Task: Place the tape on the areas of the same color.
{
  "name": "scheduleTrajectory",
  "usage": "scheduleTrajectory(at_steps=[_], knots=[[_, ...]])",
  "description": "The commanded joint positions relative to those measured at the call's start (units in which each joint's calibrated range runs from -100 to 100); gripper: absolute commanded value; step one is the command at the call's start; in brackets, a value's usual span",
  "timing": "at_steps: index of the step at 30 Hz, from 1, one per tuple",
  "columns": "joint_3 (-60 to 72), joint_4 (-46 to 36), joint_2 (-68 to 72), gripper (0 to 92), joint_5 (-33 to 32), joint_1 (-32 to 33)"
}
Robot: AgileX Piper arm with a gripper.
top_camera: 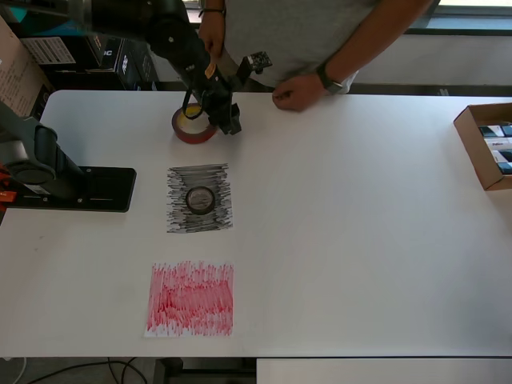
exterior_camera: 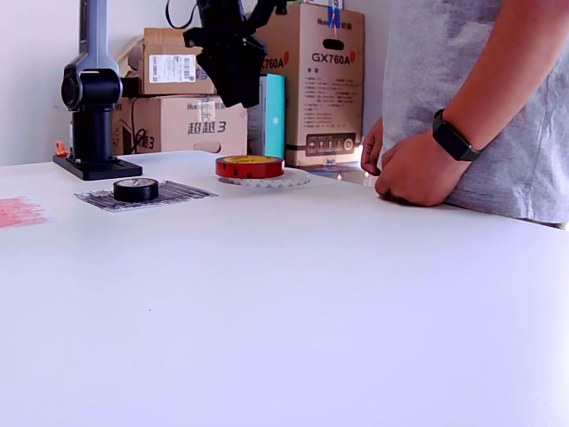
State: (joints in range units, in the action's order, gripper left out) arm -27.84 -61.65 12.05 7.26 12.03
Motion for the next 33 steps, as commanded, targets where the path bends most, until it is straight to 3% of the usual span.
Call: scheduleTrajectory(at_steps=[1,18,33], knots=[[-1.01,0.94,4.23,45.7,-7.27,3.92],[-0.92,3.32,11.06,45.7,-6.62,9.37],[-14.45,1.79,-1.85,45.6,-0.56,9.29]])
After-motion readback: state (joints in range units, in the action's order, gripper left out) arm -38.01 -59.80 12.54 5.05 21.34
